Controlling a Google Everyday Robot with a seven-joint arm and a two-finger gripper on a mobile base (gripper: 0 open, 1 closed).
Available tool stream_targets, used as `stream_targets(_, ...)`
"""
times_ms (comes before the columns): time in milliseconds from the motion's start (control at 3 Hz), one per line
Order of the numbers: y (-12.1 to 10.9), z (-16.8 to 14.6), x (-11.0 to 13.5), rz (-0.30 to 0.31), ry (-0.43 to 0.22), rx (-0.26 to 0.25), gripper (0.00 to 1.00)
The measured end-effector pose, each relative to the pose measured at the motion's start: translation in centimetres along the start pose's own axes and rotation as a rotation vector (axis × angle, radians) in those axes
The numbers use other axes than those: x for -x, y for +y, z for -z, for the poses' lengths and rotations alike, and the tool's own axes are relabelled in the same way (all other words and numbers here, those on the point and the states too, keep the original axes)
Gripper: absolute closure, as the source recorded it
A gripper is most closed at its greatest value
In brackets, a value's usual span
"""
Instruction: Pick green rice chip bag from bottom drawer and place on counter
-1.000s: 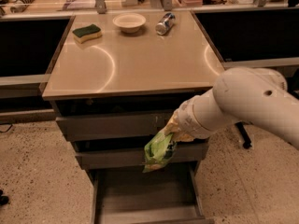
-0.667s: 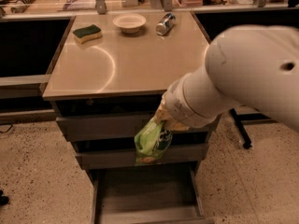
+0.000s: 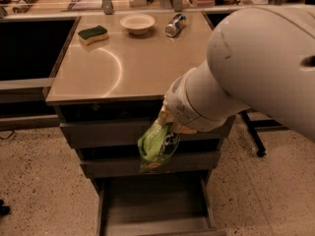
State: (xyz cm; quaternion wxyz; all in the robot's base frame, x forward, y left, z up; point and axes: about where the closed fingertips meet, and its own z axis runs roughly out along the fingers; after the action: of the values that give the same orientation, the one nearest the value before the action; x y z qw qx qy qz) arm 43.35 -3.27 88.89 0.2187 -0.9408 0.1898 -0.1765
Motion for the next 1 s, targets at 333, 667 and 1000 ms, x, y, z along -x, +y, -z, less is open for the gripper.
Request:
stream_targets(333,-0.8,0.4,-1.3,-0.021,0.009,0.001,1.0)
stream_targets(667,-1.7,0.9,-5.6,-0.085,0.031,0.001,1.0)
stream_targets(1000,-4.1,2.5,-10.9,-0.143,0.069,-0.01,1.0)
